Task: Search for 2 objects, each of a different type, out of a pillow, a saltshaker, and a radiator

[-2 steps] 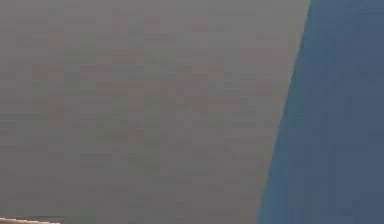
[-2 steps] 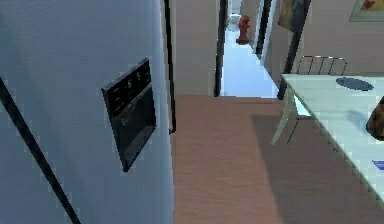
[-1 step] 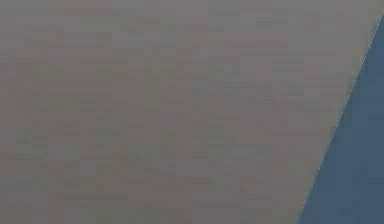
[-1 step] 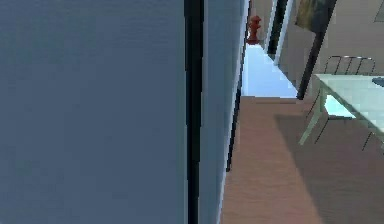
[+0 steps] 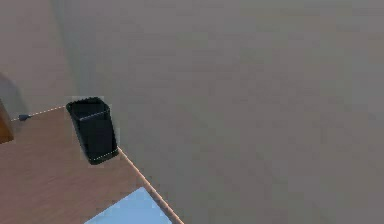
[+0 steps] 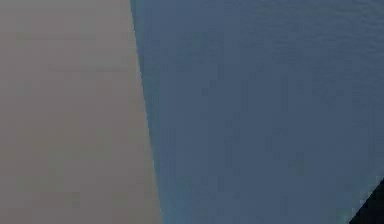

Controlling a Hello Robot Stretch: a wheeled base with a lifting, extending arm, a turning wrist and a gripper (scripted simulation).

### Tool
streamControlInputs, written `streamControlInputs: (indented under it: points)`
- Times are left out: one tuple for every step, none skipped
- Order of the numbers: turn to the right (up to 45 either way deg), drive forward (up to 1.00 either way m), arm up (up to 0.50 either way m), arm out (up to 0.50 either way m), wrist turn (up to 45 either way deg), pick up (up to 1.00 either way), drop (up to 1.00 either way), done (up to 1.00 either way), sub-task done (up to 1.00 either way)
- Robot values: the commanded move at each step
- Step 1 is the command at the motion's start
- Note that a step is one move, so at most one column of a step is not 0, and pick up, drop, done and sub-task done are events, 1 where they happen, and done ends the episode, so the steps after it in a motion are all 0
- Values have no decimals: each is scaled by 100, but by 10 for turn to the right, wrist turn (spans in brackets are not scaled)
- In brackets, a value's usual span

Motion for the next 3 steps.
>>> streamControlInputs:
  points:
    - [-90, 0, 0, 0, 0, 0, 0, 0, 0]
    - [0, 0, 0, 0, 0, 0, 0, 0, 100]
    - [-300, 0, 0, 0, 0, 0, 0, 0, 0]
